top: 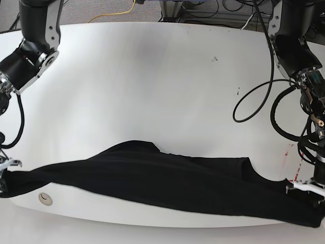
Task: Layout the t-shirt on the table in an organized manner, then fold the t-shirt properly
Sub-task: 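Lay the stretched shirt down, dragging both grippers away from the table edge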
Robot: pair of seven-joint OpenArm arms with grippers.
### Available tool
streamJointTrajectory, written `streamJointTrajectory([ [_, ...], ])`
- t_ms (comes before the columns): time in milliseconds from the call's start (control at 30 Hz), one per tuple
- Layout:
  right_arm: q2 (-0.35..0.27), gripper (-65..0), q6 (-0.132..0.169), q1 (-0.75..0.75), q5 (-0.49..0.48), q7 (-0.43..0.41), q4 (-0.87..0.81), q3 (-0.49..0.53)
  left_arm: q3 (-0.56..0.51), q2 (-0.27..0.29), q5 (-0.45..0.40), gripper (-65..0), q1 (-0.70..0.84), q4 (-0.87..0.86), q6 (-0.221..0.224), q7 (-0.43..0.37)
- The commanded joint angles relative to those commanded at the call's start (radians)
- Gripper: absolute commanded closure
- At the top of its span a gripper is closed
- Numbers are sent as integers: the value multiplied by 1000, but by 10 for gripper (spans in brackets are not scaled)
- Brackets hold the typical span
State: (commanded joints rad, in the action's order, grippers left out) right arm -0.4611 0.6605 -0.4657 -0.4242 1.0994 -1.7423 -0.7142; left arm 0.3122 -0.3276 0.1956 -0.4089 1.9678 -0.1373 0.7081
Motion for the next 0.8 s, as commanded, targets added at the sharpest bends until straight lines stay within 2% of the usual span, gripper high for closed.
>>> streamJointTrajectory([
  [400, 187, -2, 0, 319, 0, 0, -215, -89, 137, -2, 147, 0, 292, 5, 0, 0],
  [667, 313, -2, 0, 488, 0, -6, -265, -91, 206, -2, 207, 0, 489, 3, 0, 0],
  [800, 384, -2, 2, 560, 0, -8, -269, -140, 255, -2, 241, 0, 592, -2, -2, 0],
])
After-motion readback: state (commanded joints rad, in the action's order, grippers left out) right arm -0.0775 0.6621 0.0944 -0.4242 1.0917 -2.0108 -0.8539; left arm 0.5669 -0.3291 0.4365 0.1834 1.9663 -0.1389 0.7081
